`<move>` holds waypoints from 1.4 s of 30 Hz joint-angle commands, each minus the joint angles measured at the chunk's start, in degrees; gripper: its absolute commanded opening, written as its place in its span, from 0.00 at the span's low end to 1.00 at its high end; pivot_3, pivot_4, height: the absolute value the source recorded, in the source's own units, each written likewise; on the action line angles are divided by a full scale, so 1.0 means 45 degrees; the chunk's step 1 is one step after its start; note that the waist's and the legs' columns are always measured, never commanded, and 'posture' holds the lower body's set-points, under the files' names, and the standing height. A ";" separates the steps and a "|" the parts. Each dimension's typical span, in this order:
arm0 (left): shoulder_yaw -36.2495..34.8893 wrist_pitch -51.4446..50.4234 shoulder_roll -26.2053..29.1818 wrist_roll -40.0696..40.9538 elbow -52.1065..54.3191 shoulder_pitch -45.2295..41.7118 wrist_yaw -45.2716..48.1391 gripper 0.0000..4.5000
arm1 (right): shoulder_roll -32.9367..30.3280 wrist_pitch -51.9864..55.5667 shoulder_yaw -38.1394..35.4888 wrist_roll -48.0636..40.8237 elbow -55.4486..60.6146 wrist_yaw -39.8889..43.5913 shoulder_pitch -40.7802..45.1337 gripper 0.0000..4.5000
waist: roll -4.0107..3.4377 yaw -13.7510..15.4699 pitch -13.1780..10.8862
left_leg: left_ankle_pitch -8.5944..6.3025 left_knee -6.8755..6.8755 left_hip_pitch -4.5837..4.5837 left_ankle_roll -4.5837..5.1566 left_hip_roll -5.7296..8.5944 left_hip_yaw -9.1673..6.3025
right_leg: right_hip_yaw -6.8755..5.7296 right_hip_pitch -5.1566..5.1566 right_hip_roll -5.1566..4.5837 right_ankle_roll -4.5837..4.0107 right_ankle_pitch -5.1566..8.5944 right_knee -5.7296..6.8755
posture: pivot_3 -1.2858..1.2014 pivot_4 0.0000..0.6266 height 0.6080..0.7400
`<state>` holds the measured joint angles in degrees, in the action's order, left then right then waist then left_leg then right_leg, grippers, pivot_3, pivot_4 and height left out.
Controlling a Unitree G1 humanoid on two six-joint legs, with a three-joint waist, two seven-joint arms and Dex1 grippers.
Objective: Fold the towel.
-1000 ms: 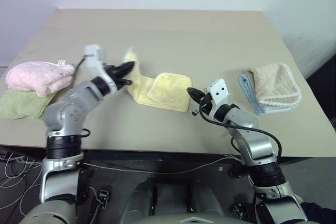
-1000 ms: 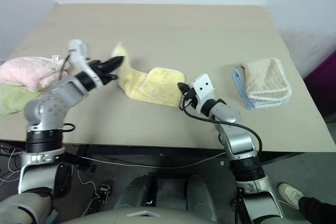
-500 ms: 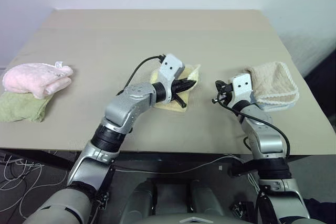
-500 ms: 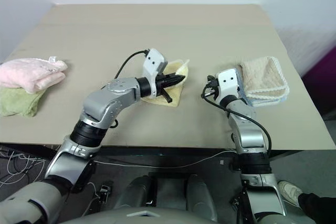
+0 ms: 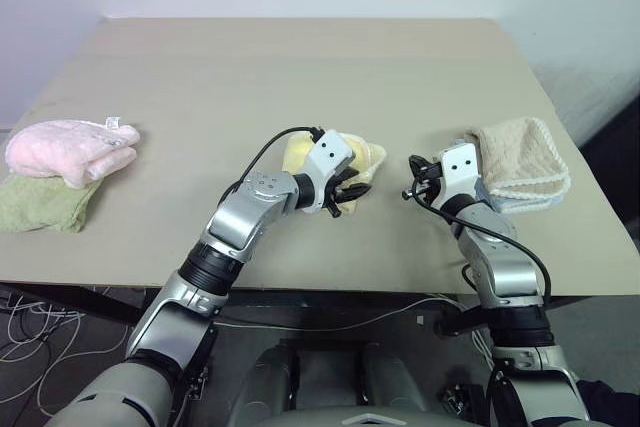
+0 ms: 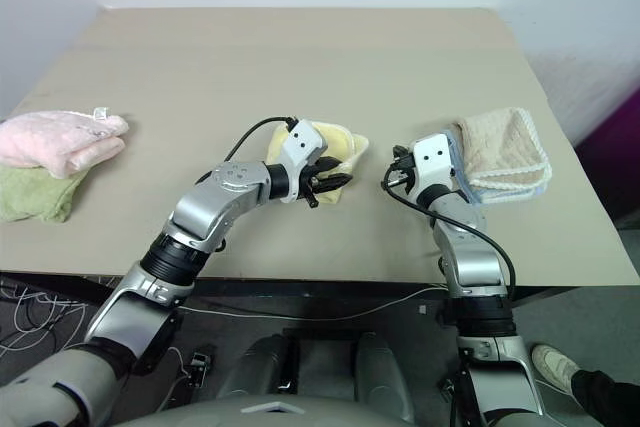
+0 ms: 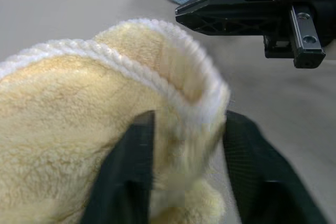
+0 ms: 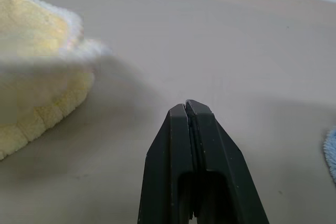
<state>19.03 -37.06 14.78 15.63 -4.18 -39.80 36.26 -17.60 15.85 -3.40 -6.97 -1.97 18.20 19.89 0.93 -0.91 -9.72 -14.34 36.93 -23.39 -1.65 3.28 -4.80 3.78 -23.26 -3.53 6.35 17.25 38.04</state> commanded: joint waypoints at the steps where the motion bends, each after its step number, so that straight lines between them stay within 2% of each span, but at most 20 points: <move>1: -0.0930 -0.0662 0.0126 0.0837 0.1037 -0.0001 0.0550 0.77 | -0.0030 -0.0248 0.0083 0.0065 0.0503 0.0058 0.0412 0.00 | 0.0000 -0.0015 0.0000 | 0.0000 0.0000 0.0000 0.0000 0.0000 0.0001 | 0.0000 0.0000 0.0000 0.0000 0.0000 0.0001 | 0.52 0.24 1.00; 2: -0.1322 -0.0976 0.0257 0.1254 0.1350 0.0076 0.0753 0.84 | -0.0047 -0.0239 0.0110 0.0068 0.0567 0.0086 0.0465 0.00 | -0.0001 -0.0028 0.0000 | 0.0000 0.0000 0.0000 0.0000 0.0000 0.0000 | 0.0000 0.0000 0.0000 0.0000 0.0000 0.0001 | 0.52 0.24 1.00; 10: -0.4180 -0.1700 0.1964 0.3274 0.2707 0.0815 0.1767 0.84 | -0.0483 -0.0142 0.0265 0.0027 0.1036 0.0515 0.0841 0.00 | -0.0005 -0.0028 -0.0003 | 0.0000 0.0000 0.0000 0.0000 -0.0005 -0.0001 | 0.0000 -0.0005 -0.0001 0.0000 0.0000 0.0004 | 0.52 0.24 1.00; 14: -0.5498 -0.0922 0.1976 0.3345 0.1629 0.0263 0.1140 0.84 | -0.0569 0.0116 0.0173 -0.0340 0.1146 0.0905 0.1460 0.00 | -0.0005 0.0035 -0.0004 | 0.0000 0.0014 0.0000 0.0000 -0.0001 -0.0003 | -0.0005 0.0005 -0.0005 0.0000 0.0000 0.0003 | 0.52 0.24 1.00; 17: -0.5214 0.0528 0.2063 0.2109 0.0149 -0.0382 0.0678 0.70 | -0.0438 0.0474 0.0367 -0.0743 0.1294 0.1432 0.2210 0.00 | -0.0003 0.0030 -0.0005 | 0.0000 0.0019 0.0000 0.0000 0.0000 -0.0009 | -0.0014 0.0006 -0.0004 0.0000 0.0000 0.0003 | 0.52 0.24 1.00; 21: -0.4190 0.2262 0.1771 0.1033 -0.1438 -0.0716 0.1216 0.40 | 0.0082 0.1640 0.1100 -0.1398 0.1266 0.2247 0.2894 0.00 | -0.0004 -0.0008 -0.0004 | 0.0000 0.0011 0.0000 0.0000 0.0000 -0.0004 | -0.0011 0.0002 -0.0003 0.0000 0.0000 -0.0002 | 0.52 0.24 1.00; 26: -0.2995 0.3773 0.1162 -0.0095 -0.3448 -0.0970 0.1972 0.01 | 0.0979 0.2535 0.1563 -0.1289 -0.0330 0.2071 0.3240 0.00 | -0.0003 0.0000 -0.0004 | 0.0000 0.0017 -0.0008 0.0000 0.0001 -0.0005 | -0.0011 -0.0005 -0.0004 0.0000 0.0000 0.0001 | 0.52 0.24 1.00; 31: -0.2042 0.4500 0.1176 -0.1003 -0.4396 -0.0447 0.2742 0.00 | 0.1212 0.2588 0.2568 -0.0646 -0.1574 0.2379 0.2750 0.00 | -0.0003 -0.0014 -0.0004 | 0.0000 0.0016 -0.0013 0.0000 0.0006 -0.0004 | -0.0011 -0.0014 -0.0006 0.0000 0.0000 0.0004 | 0.52 0.24 1.00; 37: -0.1376 0.5244 0.1642 -0.2298 -0.5136 0.0259 0.2717 0.00 | 0.1259 0.2797 0.3135 -0.0245 -0.1743 0.2388 0.1985 0.00 | -0.0002 -0.0059 0.0007 | 0.0000 0.0016 -0.0005 0.0000 -0.0004 -0.0007 | -0.0008 -0.0014 0.0000 0.0000 0.0000 0.0016 | 0.52 0.24 1.00; 42: -0.2231 0.5517 0.1321 -0.1795 -0.4844 0.0463 0.2118 0.00 | 0.1303 0.2266 0.2922 -0.0311 -0.0917 0.2360 0.1753 0.00 | -0.0006 -0.0074 0.0011 | -0.0001 0.0014 0.0009 0.0002 -0.0007 -0.0006 | -0.0006 0.0001 -0.0003 0.0000 0.0000 0.0014 | 0.52 0.24 1.00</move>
<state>11.39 -11.94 20.53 7.03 -26.02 -38.53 47.24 -12.10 26.63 9.65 -8.20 -7.98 28.56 28.56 0.91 -1.25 -9.67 -14.34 36.99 -23.36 -1.64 3.24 -4.83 3.75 -23.26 -3.55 6.35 17.25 38.10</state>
